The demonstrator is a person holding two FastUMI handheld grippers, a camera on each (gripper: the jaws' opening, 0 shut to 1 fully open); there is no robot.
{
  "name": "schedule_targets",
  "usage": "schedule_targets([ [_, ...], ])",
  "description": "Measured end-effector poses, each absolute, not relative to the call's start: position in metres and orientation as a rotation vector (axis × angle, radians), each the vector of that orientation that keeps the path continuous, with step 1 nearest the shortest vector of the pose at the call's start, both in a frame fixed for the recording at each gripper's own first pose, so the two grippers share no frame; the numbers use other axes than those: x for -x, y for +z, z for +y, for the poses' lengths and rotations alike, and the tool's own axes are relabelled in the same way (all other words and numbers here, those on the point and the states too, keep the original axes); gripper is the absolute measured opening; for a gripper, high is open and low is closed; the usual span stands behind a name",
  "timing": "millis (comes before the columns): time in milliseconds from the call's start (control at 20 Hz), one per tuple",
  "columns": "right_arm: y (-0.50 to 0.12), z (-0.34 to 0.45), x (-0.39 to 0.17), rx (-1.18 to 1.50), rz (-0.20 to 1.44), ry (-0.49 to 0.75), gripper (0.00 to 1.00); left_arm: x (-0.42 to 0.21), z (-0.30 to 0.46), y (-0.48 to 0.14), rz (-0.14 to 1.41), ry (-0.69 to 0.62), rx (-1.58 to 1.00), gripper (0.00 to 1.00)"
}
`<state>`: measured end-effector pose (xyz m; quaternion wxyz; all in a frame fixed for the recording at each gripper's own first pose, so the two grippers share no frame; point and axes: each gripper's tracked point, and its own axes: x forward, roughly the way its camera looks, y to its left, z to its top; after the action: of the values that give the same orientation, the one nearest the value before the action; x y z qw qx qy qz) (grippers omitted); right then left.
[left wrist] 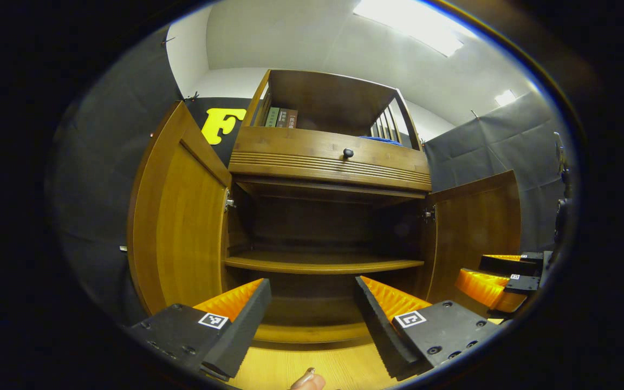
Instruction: Open the right door of the double-door shoe cabinet with the right hand, and open the left door with the left hand.
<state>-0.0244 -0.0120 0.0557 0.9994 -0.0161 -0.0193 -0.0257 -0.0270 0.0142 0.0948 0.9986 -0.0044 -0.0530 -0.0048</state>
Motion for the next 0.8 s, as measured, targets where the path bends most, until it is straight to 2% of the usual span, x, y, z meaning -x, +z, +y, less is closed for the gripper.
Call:
schedule_targets([
  [700, 0.0597, -0.0114, 0.0265, 0.022, -0.047, -0.043, 0.98, 0.0270, 0.0135, 0.0979, -0.117, -0.005, -0.002, 0.95],
  [750, 0.0602, -0.0117, 0.0267, 0.022, -0.048, -0.043, 1.00, 0.0274, 0.0131, 0.0984, -0.119, -0.004, -0.003, 0.96],
  [800, 0.0601, -0.0124, 0.0274, 0.022, -0.048, -0.043, 0.98, 0.0287, 0.0127, 0.0992, -0.121, -0.004, -0.003, 0.96],
])
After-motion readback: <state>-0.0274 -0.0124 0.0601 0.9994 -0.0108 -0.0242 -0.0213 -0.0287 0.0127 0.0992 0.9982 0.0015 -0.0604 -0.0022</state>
